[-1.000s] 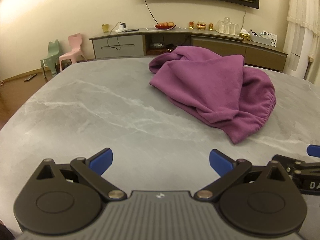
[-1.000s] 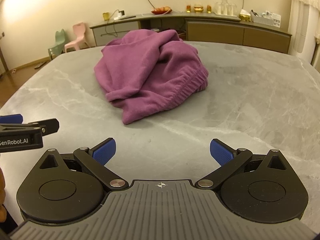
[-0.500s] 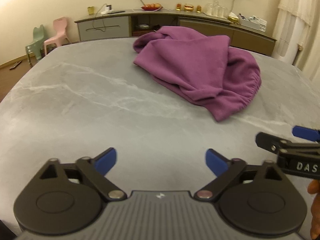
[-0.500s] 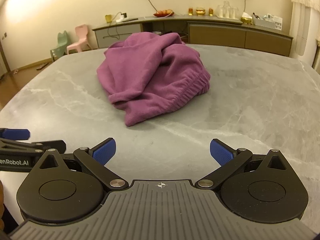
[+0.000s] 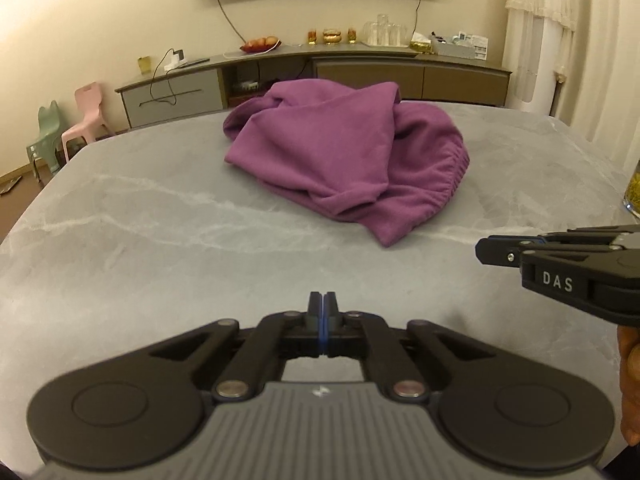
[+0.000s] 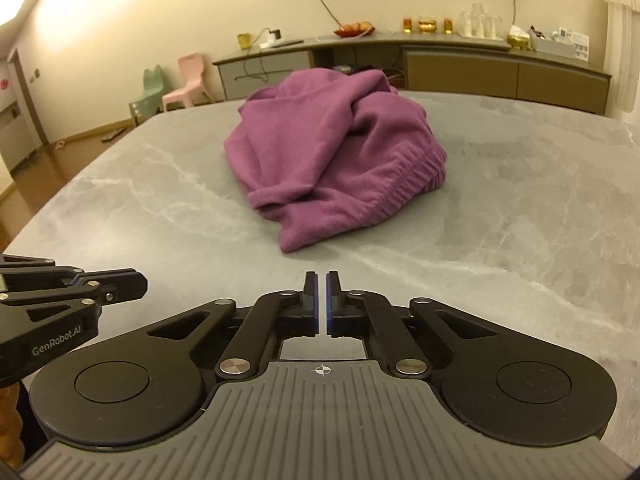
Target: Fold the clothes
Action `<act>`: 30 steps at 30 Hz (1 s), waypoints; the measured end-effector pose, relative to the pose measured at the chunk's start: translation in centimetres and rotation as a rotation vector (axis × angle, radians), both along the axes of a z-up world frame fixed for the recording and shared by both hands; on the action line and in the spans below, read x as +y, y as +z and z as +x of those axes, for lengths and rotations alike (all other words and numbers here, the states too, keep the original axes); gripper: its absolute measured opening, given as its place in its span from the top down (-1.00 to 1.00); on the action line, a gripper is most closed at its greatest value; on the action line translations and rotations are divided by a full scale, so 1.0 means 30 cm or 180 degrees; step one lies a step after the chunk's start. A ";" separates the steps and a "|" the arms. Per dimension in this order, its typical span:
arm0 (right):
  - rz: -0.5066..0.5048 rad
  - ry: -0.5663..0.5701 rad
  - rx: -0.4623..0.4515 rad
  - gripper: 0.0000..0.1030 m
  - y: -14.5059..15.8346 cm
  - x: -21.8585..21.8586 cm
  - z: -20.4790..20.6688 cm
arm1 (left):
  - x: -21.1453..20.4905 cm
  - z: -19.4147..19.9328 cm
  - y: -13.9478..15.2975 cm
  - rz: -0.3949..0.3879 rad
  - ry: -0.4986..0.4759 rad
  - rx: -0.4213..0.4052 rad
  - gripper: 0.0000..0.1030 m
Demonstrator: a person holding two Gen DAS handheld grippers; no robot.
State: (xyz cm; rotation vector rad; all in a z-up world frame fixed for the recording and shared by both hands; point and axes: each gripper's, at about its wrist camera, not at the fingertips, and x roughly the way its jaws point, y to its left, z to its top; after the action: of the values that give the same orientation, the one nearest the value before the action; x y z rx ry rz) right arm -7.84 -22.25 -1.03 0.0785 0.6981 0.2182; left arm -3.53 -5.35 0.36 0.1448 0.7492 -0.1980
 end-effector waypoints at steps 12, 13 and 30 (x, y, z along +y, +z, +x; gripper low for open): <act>-0.0096 -0.0075 -0.0046 0.12 -0.020 0.007 0.004 | 0.029 0.049 0.020 -0.0051 0.0139 -0.0243 -0.82; -0.0111 -0.0094 -0.0053 -0.03 -0.024 0.008 0.005 | 0.035 0.059 0.025 -0.0062 0.0161 -0.0314 -0.86; -0.0263 -0.0254 -0.0066 -0.58 0.010 0.040 0.223 | 0.129 0.310 -0.045 -0.0291 0.0126 -0.0096 -0.90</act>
State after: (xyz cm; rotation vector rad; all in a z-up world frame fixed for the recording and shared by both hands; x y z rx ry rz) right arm -1.15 -21.06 -0.75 0.0250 0.6811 0.1132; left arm 5.77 -1.46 -0.97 0.0461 0.7113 -0.1916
